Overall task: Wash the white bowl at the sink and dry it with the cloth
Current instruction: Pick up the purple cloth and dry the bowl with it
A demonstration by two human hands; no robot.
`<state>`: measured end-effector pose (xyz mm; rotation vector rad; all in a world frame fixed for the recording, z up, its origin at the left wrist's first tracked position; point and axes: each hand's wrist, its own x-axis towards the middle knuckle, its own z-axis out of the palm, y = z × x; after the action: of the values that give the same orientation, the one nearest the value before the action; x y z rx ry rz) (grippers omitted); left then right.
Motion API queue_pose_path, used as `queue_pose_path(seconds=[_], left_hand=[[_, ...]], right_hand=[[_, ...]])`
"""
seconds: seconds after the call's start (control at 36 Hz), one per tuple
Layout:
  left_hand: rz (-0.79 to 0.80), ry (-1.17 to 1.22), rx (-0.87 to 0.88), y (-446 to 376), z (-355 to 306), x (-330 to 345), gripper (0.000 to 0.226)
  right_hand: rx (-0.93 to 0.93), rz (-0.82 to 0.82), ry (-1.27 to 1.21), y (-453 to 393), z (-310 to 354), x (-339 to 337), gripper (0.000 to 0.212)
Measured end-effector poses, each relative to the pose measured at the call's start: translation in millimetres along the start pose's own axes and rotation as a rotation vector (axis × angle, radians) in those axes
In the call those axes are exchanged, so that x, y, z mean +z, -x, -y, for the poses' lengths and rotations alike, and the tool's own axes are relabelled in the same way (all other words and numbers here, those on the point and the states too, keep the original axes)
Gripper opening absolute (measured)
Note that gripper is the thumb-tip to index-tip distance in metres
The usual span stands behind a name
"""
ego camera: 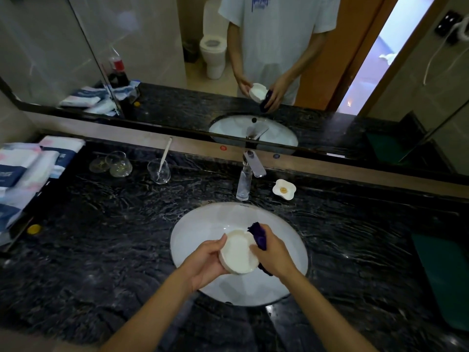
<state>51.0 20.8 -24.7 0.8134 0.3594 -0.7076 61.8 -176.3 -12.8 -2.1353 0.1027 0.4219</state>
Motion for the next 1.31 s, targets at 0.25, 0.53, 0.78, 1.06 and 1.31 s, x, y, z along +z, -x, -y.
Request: queue_pose_path(seconds=[0.25, 0.53, 0.78, 1.06, 1.31], left_hand=[[0.05, 0.053, 0.096, -2.4, 24.1, 4.0, 0.076], [0.212, -0.438, -0.253, 4.4, -37.4, -2.0, 0.042], [0.212, -0.431, -0.278, 0.2, -35.9, -0.1, 0.037], [-0.037, -0.226, -0.085, 8.6, 11.5, -15.5, 0.043], [-0.191, -0.11, 0.095, 12.6, 44.3, -6.0, 0.042]], right_hand=[[0.044, -0.269, -0.127, 21.1, -12.3, 28.7, 0.048], [-0.374, 0.235, 0.346, -15.3, 2.7, -37.1, 0.056], [-0.348, 0.335, 0.376, -28.4, 17.6, -45.4, 0.051], [-0.008, -0.095, -0.044, 4.3, -15.5, 4.4, 0.049], [0.1, -0.299, -0.212, 20.9, -27.0, 37.7, 0.056]])
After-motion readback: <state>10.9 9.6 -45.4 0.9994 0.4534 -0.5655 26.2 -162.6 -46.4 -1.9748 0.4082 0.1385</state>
